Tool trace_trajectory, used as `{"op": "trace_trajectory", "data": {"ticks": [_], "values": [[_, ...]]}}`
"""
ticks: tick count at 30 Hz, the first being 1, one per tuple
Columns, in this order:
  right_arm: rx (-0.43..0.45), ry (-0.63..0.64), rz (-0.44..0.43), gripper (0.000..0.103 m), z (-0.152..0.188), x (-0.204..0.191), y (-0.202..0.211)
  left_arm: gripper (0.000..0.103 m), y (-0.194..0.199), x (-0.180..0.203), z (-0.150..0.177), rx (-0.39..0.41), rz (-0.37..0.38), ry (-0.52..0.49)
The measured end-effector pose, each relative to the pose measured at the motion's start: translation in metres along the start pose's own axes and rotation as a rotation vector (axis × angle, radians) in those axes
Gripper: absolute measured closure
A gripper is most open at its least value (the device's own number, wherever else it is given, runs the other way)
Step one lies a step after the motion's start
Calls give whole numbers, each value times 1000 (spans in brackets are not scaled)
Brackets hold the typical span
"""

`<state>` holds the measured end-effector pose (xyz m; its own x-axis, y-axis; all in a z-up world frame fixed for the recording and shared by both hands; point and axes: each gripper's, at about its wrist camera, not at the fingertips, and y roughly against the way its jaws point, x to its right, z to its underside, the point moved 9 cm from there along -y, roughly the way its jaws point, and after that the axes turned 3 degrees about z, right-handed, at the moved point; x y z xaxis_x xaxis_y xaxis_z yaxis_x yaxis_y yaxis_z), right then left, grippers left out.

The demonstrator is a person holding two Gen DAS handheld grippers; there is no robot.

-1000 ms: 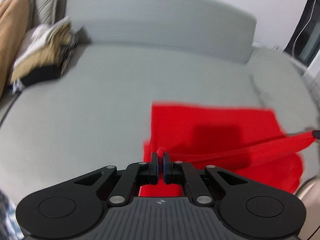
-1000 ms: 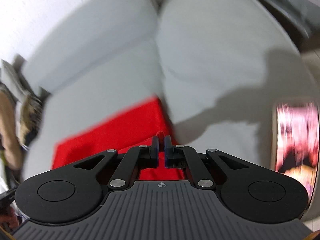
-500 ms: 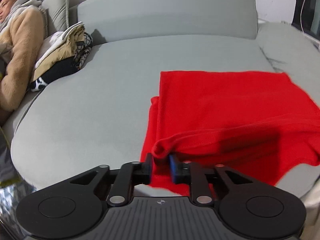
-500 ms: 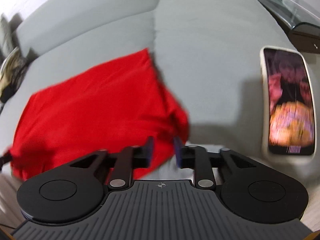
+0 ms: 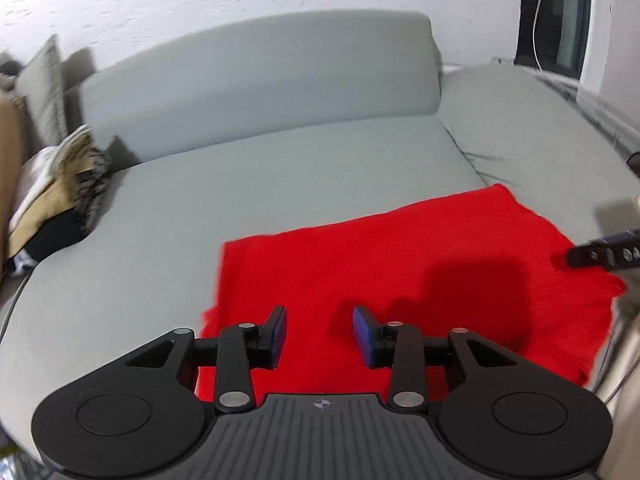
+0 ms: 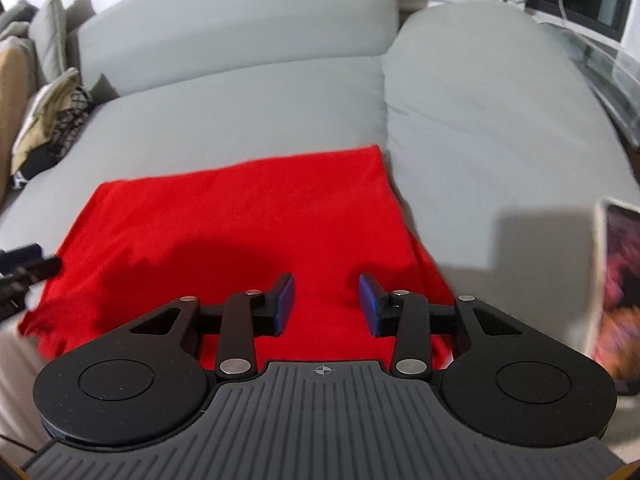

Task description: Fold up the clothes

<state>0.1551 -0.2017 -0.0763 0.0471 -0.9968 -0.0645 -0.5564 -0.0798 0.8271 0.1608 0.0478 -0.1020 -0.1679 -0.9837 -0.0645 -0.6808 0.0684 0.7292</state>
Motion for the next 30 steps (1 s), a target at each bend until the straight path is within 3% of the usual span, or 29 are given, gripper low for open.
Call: {"op": "trace_trajectory", "data": {"ticks": [2, 4, 7, 8, 10, 12, 14, 17, 23, 26, 30], "values": [[-27, -19, 12, 61, -10, -2, -19, 61, -18, 7, -1, -11, 3, -10], [-68, -32, 18, 61, -10, -3, -36, 63, -32, 16, 10, -45, 19, -35], [-147, -16, 27, 61, 15, 2, -45, 92, -34, 30, 46, -175, 85, -87], [-169, -11, 19, 60, 26, 4, -41, 93, -21, 34, 56, -178, 95, -119], [-247, -27, -26, 59, 52, 9, -22, 95, 5, 44, 76, -205, 126, -172], [-324, -43, -71, 67, 77, 15, -2, 92, 29, 50, 99, -296, 220, -141], [-331, -54, -73, 66, 88, 24, 16, 84, 46, 50, 113, -327, 249, -113], [-270, -75, -43, 59, 89, 39, 37, 83, 58, 34, 112, -292, 192, -68], [-97, -42, -60, 59, 51, 32, 46, 72, 64, 11, 68, -107, 140, 51], [-28, 8, -113, 67, 34, 6, 35, 73, 43, 16, 53, -30, 93, 50], [-8, 78, -161, 71, 42, -27, 7, 85, 17, 37, 66, -28, 50, -34]]}}
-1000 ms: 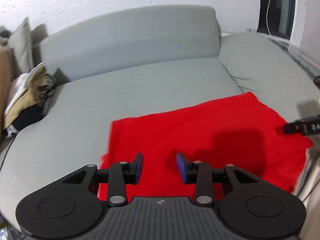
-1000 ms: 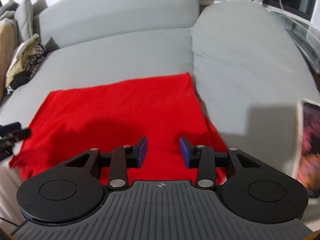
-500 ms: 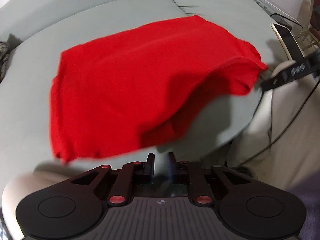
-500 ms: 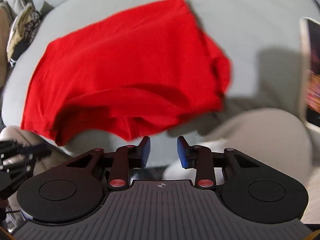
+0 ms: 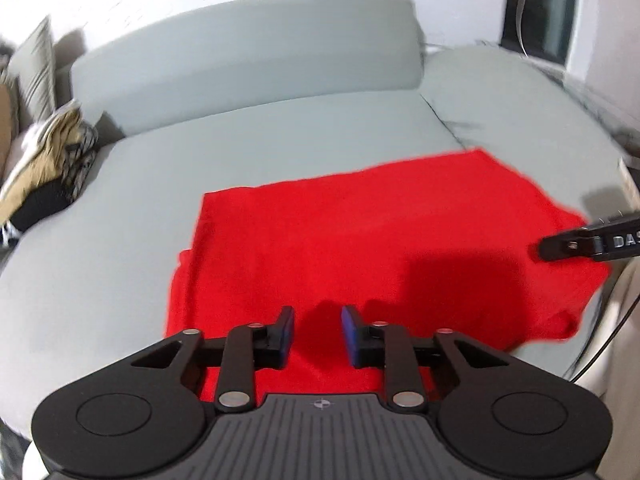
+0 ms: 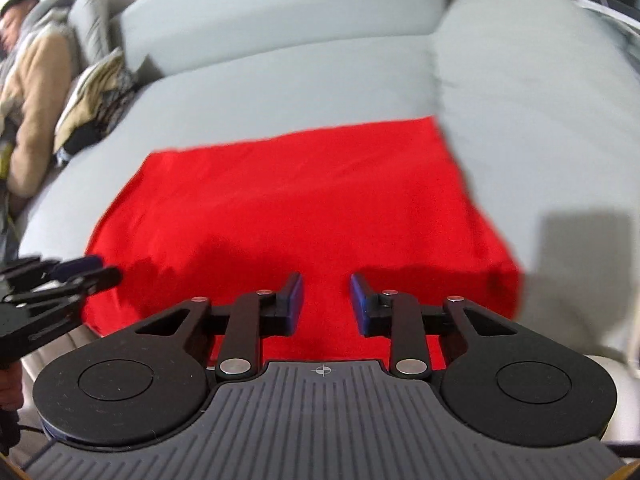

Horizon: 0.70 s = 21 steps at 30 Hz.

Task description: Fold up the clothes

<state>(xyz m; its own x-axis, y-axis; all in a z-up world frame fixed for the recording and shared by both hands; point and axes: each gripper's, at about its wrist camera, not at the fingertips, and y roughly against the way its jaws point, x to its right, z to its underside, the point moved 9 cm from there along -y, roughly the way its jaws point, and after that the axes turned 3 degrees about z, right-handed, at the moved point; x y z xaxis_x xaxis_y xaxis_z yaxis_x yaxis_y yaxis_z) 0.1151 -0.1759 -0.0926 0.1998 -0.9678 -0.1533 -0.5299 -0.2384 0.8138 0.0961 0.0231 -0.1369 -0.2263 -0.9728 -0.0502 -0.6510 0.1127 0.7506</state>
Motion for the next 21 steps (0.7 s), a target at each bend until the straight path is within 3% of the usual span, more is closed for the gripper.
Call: {"op": "trace_trajectory", "data": {"ticks": [4, 7, 8, 9, 10, 12, 15, 17, 21], "values": [[-71, 71, 38, 76, 48, -4, -9, 92, 1, 10, 39, -135, 0, -46], [-277, -23, 102, 79, 87, 14, 2, 94, 15, 4, 59, -283, 35, 14], [-287, -73, 88, 85, 94, 22, 9, 94, 20, 2, 59, -275, 42, 24], [-257, -115, 76, 85, 93, 30, 17, 94, 26, 1, 57, -258, 49, 32], [-211, -168, 67, 81, 86, 37, 25, 92, 30, 2, 49, -223, 58, 41], [-110, -262, 59, 57, 69, 52, 40, 87, 32, 4, 24, -142, 108, 59], [-3, -335, 81, 55, 43, 76, 48, 87, 25, 30, -12, -39, 185, 16], [-7, -386, 72, 51, 35, 91, 39, 86, 12, 52, -27, 12, 214, -37], [-36, -581, 7, 42, 34, 111, 20, 89, -22, 95, -30, 17, 271, -107]]}}
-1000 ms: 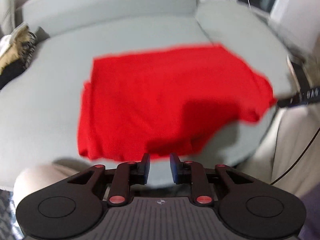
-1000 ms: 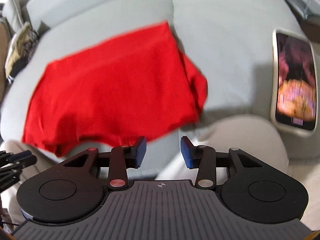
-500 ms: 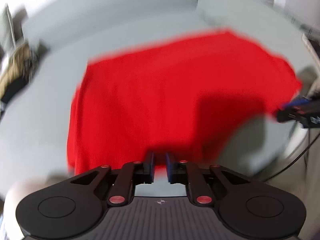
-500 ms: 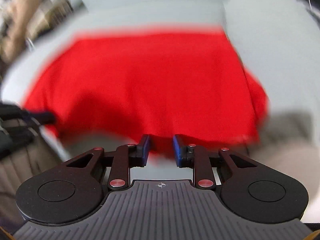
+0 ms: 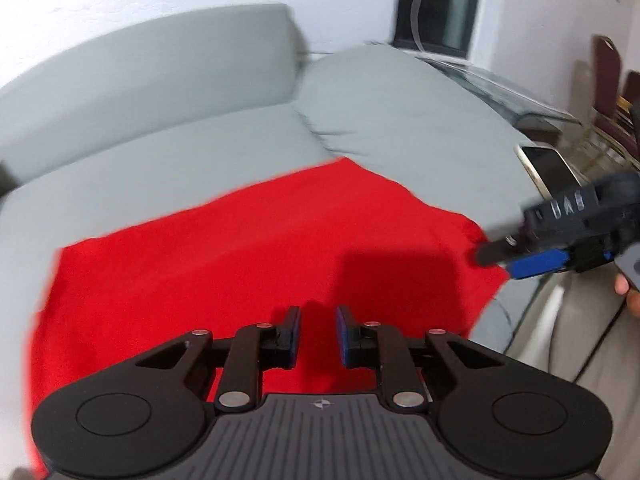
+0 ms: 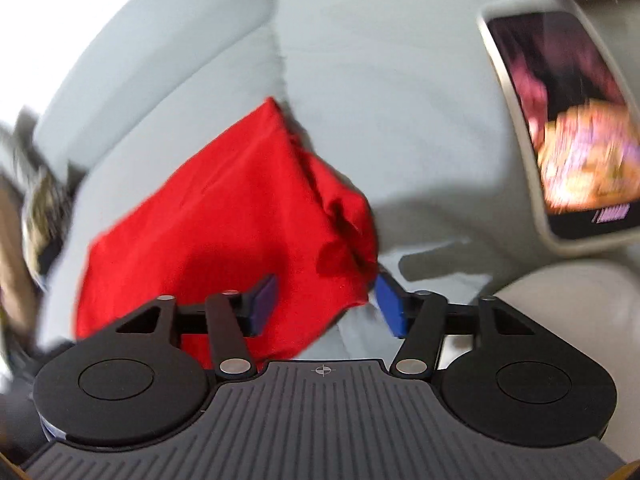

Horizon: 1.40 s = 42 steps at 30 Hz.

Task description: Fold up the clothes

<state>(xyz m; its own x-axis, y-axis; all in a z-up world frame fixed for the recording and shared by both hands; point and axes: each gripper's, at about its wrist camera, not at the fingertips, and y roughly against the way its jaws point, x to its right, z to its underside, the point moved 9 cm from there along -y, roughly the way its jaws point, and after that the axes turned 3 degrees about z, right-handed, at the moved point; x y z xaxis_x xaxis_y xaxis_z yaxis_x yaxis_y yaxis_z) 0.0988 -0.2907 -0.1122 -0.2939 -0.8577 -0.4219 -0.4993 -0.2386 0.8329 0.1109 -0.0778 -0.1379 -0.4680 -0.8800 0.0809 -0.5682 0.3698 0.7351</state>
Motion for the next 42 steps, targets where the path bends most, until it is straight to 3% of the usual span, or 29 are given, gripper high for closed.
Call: {"op": "trace_trajectory", "data": {"ticks": [3, 7, 10, 12, 16, 19, 20, 22, 23, 26, 30, 31, 32, 34, 37, 42], "values": [[-17, -101, -35, 42, 4, 6, -6, 92, -9, 20, 11, -50, -12, -81], [-56, -200, -38, 43, 16, 18, -24, 89, 5, 22, 14, -114, 74, -32], [17, -257, -26, 43, 14, 27, -33, 86, 21, 20, 11, -79, 102, 1], [86, -276, -80, 42, 11, 31, -39, 85, 32, 11, 8, -26, 96, 43], [194, -201, -138, 42, 9, 29, -51, 86, 33, -22, 4, 34, 46, 188], [238, -88, -128, 42, 8, 17, -59, 89, 21, -34, 10, 12, 47, 253], [249, -62, -128, 46, 8, 14, -61, 91, 15, -34, 14, -12, 50, 254], [249, -80, -149, 69, 7, 15, -60, 90, 11, -30, 18, -31, 48, 239], [246, -96, -165, 93, 6, 15, -59, 90, 9, -29, 18, -43, 44, 230], [234, -128, -166, 94, -2, 14, -53, 90, 1, -25, 16, -83, 17, 174], [211, -27, -14, 94, -8, -3, -47, 89, 2, -22, 14, -117, -13, 96], [216, 18, 33, 94, -10, -12, -42, 85, 7, -23, 15, -122, -18, 97], [220, 64, 80, 94, -12, -21, -38, 74, 18, -28, 17, -126, -22, 118], [245, 160, 138, 94, -15, -47, -26, 68, 39, -41, 20, -114, -37, 191], [297, 310, 191, 95, -20, -97, -5, 67, 75, -78, 22, -55, -92, 327], [365, 621, 131, 95, 11, -216, -3, 64, 142, -166, 31, 90, -224, 513]]}}
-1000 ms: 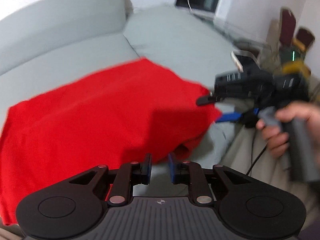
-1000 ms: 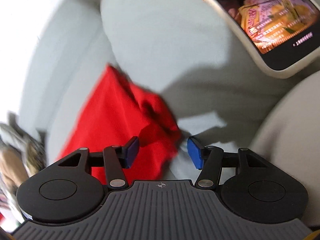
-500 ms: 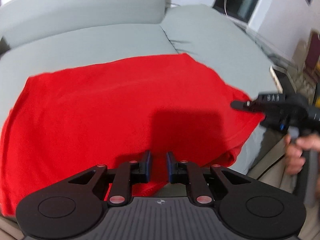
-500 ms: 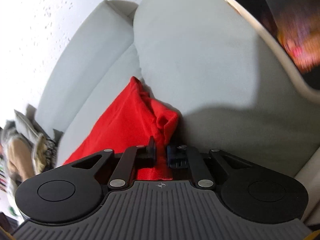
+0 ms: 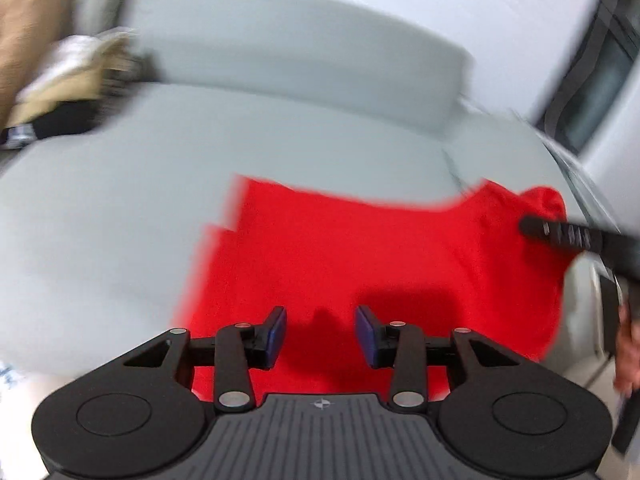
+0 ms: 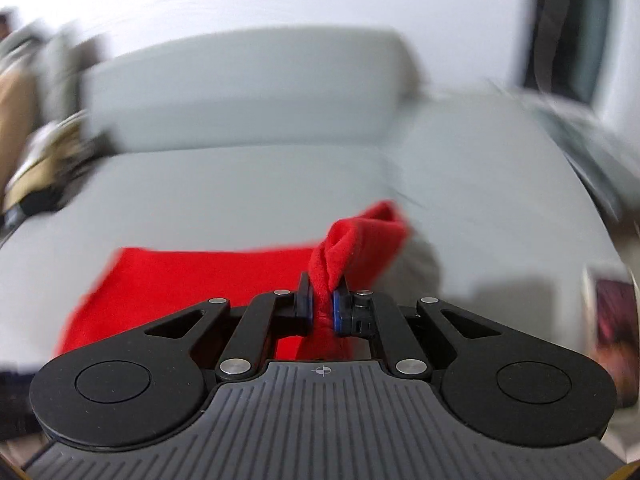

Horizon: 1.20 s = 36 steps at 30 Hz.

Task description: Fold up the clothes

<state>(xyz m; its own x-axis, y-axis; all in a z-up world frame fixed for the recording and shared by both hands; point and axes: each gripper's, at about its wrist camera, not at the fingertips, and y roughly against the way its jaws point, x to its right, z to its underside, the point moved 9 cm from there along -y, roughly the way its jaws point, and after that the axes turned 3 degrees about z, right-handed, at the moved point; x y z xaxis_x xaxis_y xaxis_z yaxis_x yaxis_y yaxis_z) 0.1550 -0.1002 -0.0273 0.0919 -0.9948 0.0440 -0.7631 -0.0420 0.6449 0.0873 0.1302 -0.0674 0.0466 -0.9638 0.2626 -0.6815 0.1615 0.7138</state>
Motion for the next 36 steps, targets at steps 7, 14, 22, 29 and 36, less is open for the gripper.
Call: {"op": "trace_trajectory", "data": {"ticks": [7, 14, 22, 29, 36], "values": [[-164, 220, -234, 95, 57, -154, -52, 64, 5, -84, 5, -16, -69, 167], [-175, 162, -233, 95, 60, -166, -45, 64, 2, -104, 12, -18, -36, 227], [-122, 40, -327, 94, 30, -169, -13, 64, 4, -112, 4, -2, -45, 244], [-131, 158, -338, 94, 48, -193, -3, 64, 12, -125, 8, 1, -71, 269], [-241, 317, -534, 66, 75, -199, 8, 63, 19, -125, 7, 27, -101, 272]]}}
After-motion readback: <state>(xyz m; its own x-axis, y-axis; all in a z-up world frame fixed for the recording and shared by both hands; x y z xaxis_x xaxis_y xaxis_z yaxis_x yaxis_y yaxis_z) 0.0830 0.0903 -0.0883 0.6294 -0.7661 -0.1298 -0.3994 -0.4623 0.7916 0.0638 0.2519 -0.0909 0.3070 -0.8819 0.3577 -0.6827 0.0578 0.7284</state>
